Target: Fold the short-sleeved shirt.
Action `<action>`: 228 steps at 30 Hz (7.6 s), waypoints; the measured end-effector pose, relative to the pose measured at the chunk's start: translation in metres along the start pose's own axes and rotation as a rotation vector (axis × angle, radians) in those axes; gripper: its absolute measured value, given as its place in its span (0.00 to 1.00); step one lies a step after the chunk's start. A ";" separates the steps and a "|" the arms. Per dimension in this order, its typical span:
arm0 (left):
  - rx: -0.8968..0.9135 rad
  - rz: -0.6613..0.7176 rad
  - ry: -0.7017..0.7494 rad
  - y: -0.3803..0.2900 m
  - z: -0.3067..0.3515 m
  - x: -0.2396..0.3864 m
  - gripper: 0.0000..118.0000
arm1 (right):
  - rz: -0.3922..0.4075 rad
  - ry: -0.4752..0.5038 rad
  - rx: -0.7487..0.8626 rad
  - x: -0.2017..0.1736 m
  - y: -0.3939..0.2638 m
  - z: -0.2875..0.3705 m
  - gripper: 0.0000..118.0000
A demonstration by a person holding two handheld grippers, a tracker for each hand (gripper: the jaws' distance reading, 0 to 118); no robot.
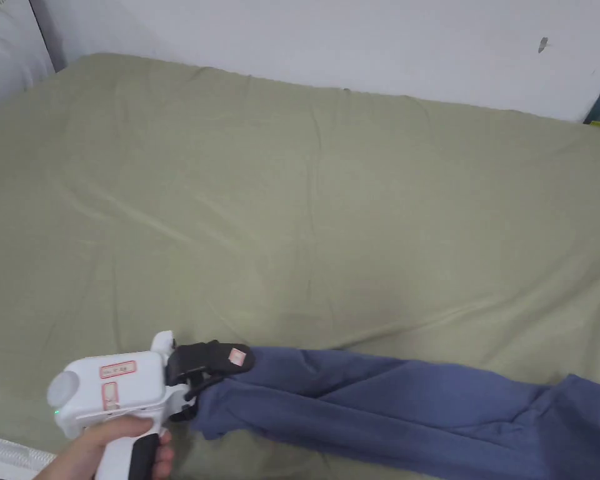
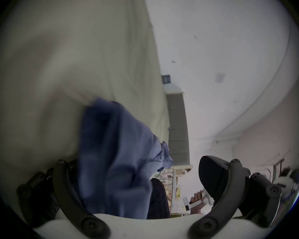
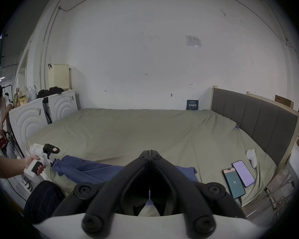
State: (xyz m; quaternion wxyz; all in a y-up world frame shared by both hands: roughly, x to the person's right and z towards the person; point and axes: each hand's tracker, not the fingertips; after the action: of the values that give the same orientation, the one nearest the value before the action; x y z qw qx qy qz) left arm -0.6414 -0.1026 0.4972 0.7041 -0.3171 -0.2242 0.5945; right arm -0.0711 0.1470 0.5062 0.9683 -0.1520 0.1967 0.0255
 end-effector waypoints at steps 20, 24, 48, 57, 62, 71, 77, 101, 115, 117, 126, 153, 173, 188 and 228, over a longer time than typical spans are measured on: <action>0.244 -0.300 0.858 0.042 0.080 0.102 0.06 | -0.018 0.052 0.027 -0.002 0.002 -0.003 0.00; 0.283 -0.363 1.064 0.042 0.095 0.127 0.06 | -0.019 0.064 0.036 -0.003 0.000 -0.001 0.00; 0.276 -0.543 0.640 -0.050 -0.043 0.199 0.96 | -0.070 0.083 0.082 0.010 -0.008 0.014 0.00; 0.118 -0.492 0.728 -0.056 -0.064 0.155 0.10 | -0.090 0.094 0.058 0.003 -0.016 0.011 0.00; -0.095 -0.446 0.720 -0.098 -0.163 0.110 0.10 | -0.088 0.084 0.053 0.005 -0.016 0.012 0.00; 0.022 -0.597 0.759 -0.087 -0.138 0.137 0.10 | -0.070 0.081 0.048 0.010 -0.012 0.007 0.00; 0.137 -0.745 0.813 -0.103 -0.072 0.194 0.12 | -0.070 0.109 0.026 0.004 -0.020 -0.001 0.00; -0.033 -0.028 0.133 -0.001 -0.047 0.018 0.27 | -0.074 0.087 -0.053 -0.008 -0.015 -0.018 0.00; 0.313 -0.203 0.586 0.027 0.077 0.090 0.07 | -0.035 0.154 0.010 -0.022 -0.005 -0.008 0.00; 0.387 -0.269 0.725 0.036 0.106 0.102 0.07 | -0.017 0.164 0.023 -0.025 -0.005 -0.004 0.00; 0.296 -0.482 0.831 -0.037 -0.027 0.175 0.07 | -0.032 0.163 0.044 -0.020 -0.012 0.010 0.00; 0.126 -0.475 0.576 -0.091 -0.149 0.142 0.19 | -0.106 0.158 -0.045 -0.002 -0.027 0.000 0.00; 0.184 -0.496 0.567 -0.085 -0.022 0.149 0.39 | -0.570 0.608 -0.661 -0.074 -0.139 -0.244 0.00; 0.106 0.025 0.294 -0.032 -0.073 0.026 0.24 | -0.676 0.604 -0.610 -0.062 -0.142 -0.244 0.00; 0.684 -0.621 1.034 -0.017 0.270 0.192 0.13 | -0.319 0.419 -0.285 -0.029 -0.047 -0.095 0.00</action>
State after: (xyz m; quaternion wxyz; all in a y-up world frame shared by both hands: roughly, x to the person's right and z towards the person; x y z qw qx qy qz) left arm -0.7795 0.1322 0.6860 0.9185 -0.2412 0.2598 0.1753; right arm -0.1280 0.0737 0.4469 0.8673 -0.3175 0.3603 -0.1314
